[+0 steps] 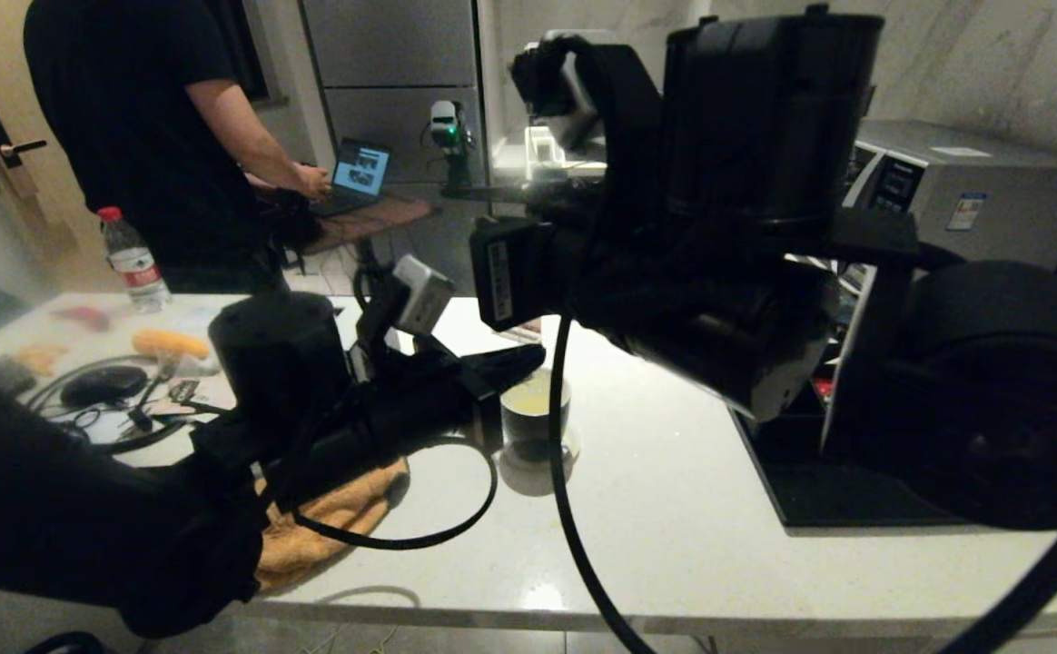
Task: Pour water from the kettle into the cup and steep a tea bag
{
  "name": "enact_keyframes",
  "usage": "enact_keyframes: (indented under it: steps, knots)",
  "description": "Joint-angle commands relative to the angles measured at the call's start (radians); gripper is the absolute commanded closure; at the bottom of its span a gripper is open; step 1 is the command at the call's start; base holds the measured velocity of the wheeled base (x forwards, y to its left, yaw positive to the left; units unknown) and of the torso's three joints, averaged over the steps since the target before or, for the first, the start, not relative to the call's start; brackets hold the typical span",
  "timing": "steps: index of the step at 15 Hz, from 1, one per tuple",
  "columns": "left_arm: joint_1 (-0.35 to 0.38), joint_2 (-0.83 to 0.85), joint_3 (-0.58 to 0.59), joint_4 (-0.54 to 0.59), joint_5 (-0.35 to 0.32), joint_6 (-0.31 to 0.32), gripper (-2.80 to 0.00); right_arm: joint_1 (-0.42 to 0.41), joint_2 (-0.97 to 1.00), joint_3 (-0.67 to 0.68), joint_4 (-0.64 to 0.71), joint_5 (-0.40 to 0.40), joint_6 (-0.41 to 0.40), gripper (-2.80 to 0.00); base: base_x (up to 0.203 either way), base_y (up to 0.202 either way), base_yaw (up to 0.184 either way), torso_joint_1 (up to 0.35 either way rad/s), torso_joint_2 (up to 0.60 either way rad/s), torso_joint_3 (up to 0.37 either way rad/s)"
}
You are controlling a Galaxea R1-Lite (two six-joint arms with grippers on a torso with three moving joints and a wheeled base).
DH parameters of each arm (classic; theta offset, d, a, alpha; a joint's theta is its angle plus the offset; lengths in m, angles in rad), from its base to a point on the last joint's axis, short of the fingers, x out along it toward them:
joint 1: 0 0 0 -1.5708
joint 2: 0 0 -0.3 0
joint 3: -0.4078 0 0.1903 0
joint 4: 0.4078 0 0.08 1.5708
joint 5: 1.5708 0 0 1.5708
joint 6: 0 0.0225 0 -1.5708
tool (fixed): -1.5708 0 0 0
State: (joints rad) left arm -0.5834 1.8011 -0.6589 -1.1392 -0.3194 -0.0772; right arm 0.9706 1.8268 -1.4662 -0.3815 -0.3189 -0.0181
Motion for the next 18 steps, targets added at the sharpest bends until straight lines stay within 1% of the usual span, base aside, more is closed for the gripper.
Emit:
enact_keyframes:
  steps: [1,9,10,13,16,18]
  knots:
    - [-0.001,-0.006,0.001,-0.007,-0.001,-0.001,0.0,0.0,-0.004,-0.002,-0.002,-0.002,-0.002,0.0,0.0,0.0,0.0,0.0,0.0,0.0]
    - [0.005,-0.024,0.001,-0.007,0.003,-0.003,0.0,0.0,-0.007,0.018,-0.008,-0.005,-0.003,0.0,0.0,0.0,0.0,0.0,0.0,0.0]
    - [0.008,-0.029,0.005,-0.007,0.003,-0.003,0.0,0.0,-0.014,0.037,-0.015,-0.005,-0.003,0.0,0.0,0.0,0.0,0.0,0.0,0.0]
    - [0.008,-0.031,0.012,-0.007,0.039,-0.007,0.0,-0.001,-0.029,0.119,-0.066,-0.005,-0.002,0.0,0.0,0.0,0.0,0.0,0.0,0.0]
    - [0.008,-0.031,0.013,-0.007,0.04,-0.007,0.0,-0.001,-0.047,0.2,-0.122,-0.005,-0.002,0.0,0.0,0.0,0.0,0.0,0.0,0.0]
    - [0.008,-0.029,0.013,-0.007,0.039,-0.007,0.0,-0.001,-0.053,0.223,-0.175,-0.004,0.0,0.0,0.0,0.0,0.0,0.0,0.0,0.0]
